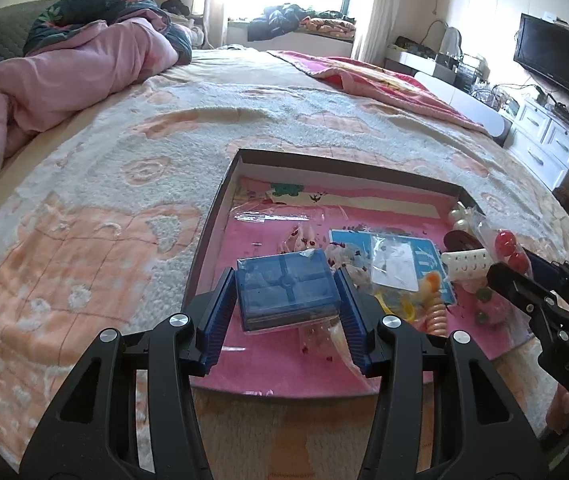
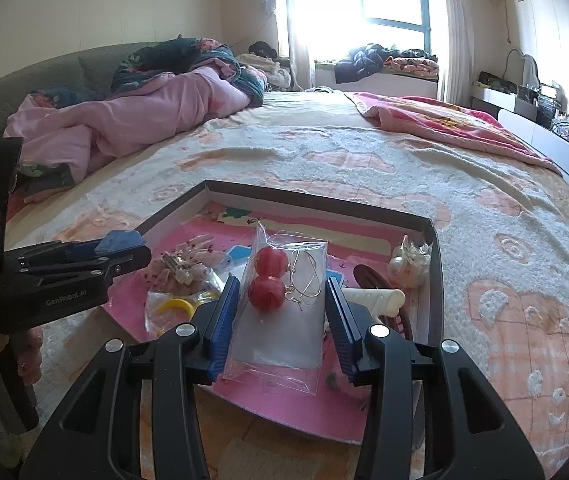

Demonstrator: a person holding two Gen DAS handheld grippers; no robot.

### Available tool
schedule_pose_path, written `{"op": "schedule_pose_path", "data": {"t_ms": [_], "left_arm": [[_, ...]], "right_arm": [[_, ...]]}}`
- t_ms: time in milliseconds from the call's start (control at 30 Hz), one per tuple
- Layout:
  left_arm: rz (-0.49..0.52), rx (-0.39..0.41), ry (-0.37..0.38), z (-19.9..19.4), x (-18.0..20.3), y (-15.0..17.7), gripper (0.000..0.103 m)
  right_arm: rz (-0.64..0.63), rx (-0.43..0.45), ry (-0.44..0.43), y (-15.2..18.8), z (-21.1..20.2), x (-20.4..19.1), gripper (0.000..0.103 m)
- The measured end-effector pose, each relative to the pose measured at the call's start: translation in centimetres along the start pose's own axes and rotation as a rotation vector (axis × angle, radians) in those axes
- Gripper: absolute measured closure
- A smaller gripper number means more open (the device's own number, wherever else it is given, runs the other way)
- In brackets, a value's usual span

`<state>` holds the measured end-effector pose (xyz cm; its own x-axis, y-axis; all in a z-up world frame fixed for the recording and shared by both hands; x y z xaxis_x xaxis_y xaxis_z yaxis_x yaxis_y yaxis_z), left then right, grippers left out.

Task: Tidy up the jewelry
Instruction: 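Carry the blue box and red earring package over the pink tray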

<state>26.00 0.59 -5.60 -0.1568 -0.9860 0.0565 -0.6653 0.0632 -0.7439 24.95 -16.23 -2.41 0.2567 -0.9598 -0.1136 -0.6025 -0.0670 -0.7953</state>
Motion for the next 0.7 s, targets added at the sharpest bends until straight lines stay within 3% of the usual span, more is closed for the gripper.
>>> {"op": "schedule_pose_path", "data": {"t_ms": [367, 700], "left_arm": [[0.0, -0.026, 0.011, 1.8, 0.1, 0.3, 0.062], [-0.004, -0.047, 0.017, 2.8, 0.0, 0.4, 0.062]], "right_arm": [[0.002, -0.086, -0.02, 0.7, 3.1, -0.1, 0.062], [-0.004, -0.116, -0.048, 1.5, 3.5, -0.5, 0.059]]}}
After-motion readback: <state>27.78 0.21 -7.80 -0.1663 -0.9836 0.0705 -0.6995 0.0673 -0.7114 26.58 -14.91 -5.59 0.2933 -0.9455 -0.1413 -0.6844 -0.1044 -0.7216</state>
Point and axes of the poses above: each gripper's, at about its wrist camera, not at the fingertips, and z roughly the way its jaws point, x to its right, y to its underside, the point moved 4 cm from there along z, roughly the way its jaws point, and after that the axes turned 6 degrees about z, right-handed, at the moved point
